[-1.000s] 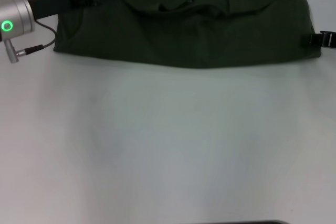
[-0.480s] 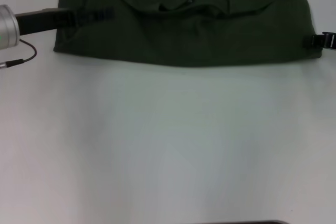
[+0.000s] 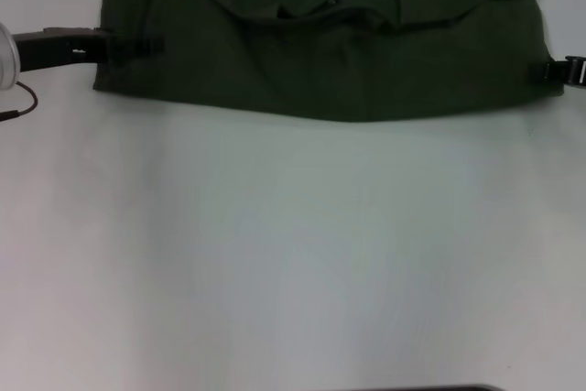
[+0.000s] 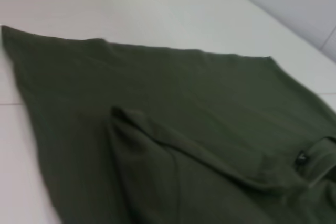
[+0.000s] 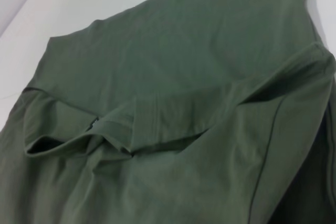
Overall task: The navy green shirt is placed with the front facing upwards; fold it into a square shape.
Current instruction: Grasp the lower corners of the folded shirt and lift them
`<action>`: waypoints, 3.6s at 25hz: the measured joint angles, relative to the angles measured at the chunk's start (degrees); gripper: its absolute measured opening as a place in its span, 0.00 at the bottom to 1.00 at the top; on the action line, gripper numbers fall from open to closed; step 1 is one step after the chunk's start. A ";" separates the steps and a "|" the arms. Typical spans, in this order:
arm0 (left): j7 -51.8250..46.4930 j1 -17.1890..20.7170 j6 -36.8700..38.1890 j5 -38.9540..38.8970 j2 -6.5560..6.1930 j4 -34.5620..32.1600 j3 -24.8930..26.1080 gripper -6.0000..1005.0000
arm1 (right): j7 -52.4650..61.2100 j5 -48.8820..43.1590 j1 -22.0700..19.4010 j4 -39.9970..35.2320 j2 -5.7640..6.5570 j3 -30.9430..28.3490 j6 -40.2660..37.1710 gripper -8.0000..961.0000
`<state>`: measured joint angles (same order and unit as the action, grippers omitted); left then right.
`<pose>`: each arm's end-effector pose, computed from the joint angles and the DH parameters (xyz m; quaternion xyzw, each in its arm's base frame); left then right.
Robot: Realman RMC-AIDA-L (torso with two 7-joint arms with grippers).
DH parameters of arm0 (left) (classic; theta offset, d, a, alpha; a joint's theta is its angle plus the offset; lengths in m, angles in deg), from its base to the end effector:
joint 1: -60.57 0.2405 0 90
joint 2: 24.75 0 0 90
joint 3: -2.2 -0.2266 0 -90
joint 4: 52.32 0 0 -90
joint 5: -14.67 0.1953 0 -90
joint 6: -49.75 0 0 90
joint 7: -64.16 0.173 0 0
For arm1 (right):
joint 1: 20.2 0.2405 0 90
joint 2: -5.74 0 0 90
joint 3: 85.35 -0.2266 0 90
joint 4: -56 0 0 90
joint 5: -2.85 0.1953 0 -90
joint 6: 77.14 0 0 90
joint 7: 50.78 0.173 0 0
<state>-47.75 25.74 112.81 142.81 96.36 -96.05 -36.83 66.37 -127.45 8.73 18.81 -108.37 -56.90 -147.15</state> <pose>-0.2547 0.3843 0.0019 -0.8416 -0.4380 -0.1451 0.2808 0.3257 0.3427 0.0415 -0.7588 0.5675 0.1647 0.2739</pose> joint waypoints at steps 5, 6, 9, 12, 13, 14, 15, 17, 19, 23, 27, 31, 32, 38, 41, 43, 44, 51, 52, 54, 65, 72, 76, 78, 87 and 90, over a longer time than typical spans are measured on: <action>-0.45 -0.40 -0.96 3.16 0.00 0.25 -0.08 0.93 | 0.11 0.04 0.06 0.00 0.30 -0.36 -0.32 0.05; -0.45 -0.40 -0.96 3.16 0.00 0.25 -0.08 0.93 | 0.22 0.05 0.07 0.00 0.36 -0.36 -0.32 0.05; -1.09 -0.47 -1.20 5.28 0.00 0.38 -0.08 0.93 | 0.37 0.05 0.09 0.00 0.48 -0.36 -0.32 0.05; -1.46 -0.48 -1.70 6.36 0.01 0.91 -0.07 0.93 | 0.39 0.05 0.22 0.00 0.49 -0.35 -0.32 0.05; -1.57 -0.49 -1.88 6.58 0.06 1.12 -0.08 0.93 | 0.39 0.05 0.29 0.01 0.49 -0.34 -0.31 0.05; -1.61 -0.50 -2.04 6.73 0.10 1.27 -0.07 0.93 | 0.39 0.05 0.34 0.01 0.49 -0.34 -0.31 0.05; -1.60 -0.53 -2.16 6.79 0.15 1.47 -0.08 0.93 | 0.40 0.05 0.40 0.02 0.50 -0.33 -0.31 0.05; -1.60 -0.61 -2.28 6.81 0.21 1.88 -0.31 0.93 | 0.40 0.05 0.48 0.02 0.49 -0.32 -0.30 0.05; -1.63 -0.83 -2.73 6.85 0.34 2.31 -1.57 0.93 | 0.38 0.05 0.55 0.02 0.48 -0.32 -0.30 0.05; -1.69 -0.92 -3.77 6.88 0.51 2.52 -2.79 0.93 | 0.29 0.05 0.60 0.02 0.48 -0.32 -0.30 0.05; -1.70 -1.14 -4.00 6.90 0.61 2.48 -2.94 0.93 | 0.24 0.05 0.58 0.02 0.48 -0.32 -0.30 0.05; -1.66 -1.39 -4.05 6.85 0.61 2.32 -2.97 0.93 | 0.22 0.05 0.47 0.02 0.49 -0.32 -0.30 0.05; -1.60 -1.49 -4.11 6.85 0.61 2.36 -3.00 0.93 | 0.22 0.05 0.47 0.02 0.48 -0.32 -0.30 0.05; -1.36 -1.64 -5.12 6.86 0.62 2.51 -3.15 0.93 | 0.12 0.05 0.37 0.02 0.38 -0.32 -0.30 0.05; -1.34 -1.57 -5.28 6.89 0.62 2.51 -3.15 0.93 | 0.10 0.05 0.34 0.02 0.32 -0.32 -0.30 0.05; -1.34 -1.51 -5.37 6.90 0.62 2.52 -3.15 0.93 | 0.09 0.05 0.34 0.02 0.27 -0.32 -0.30 0.05; -1.33 -1.48 -5.38 6.90 0.62 2.51 -3.15 0.93 | 0.08 0.05 0.34 0.02 0.25 -0.32 -0.30 0.05; -1.36 -1.45 -5.41 8.48 0.62 2.64 -3.16 0.93 | 0.00 0.05 0.34 0.02 0.13 -0.32 -0.18 0.05; -1.42 -1.53 -5.41 8.80 0.62 2.81 -3.19 0.93 | -0.01 0.05 0.34 0.02 0.12 -0.32 -0.18 0.05; -1.53 -1.60 -5.40 9.00 0.62 2.98 -3.23 0.93 | 0.00 0.05 0.34 0.02 0.12 -0.32 -0.16 0.05; -1.67 -2.87 -0.21 8.65 0.27 2.90 -3.78 0.93 | -0.05 0.05 0.34 0.02 0.14 -0.32 0.15 0.05; -1.67 -3.95 4.56 8.50 0.00 2.57 -3.39 0.93 | -0.09 0.04 0.34 0.02 0.14 -0.32 0.23 0.05; -1.56 -4.09 6.60 7.08 -0.06 2.15 -3.33 0.93 | -0.28 0.05 0.34 0.02 0.14 -0.32 0.23 0.05; -1.54 -4.10 7.01 6.61 -0.08 1.99 -3.31 0.92 | -0.38 0.05 0.34 0.02 0.14 -0.32 0.24 0.05; -1.32 -3.46 5.10 4.18 0.49 -0.91 -3.46 0.92 | -0.52 0.05 0.04 0.13 -0.01 -0.32 0.43 0.05; -1.23 -3.32 2.44 4.57 0.62 -0.32 -3.92 0.92 | -0.53 0.05 -0.10 0.33 -0.04 -0.32 0.43 0.05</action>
<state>-48.97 22.42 115.25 147.37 96.98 -96.36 -40.76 65.84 -127.40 8.63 19.14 -108.41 -57.22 -146.71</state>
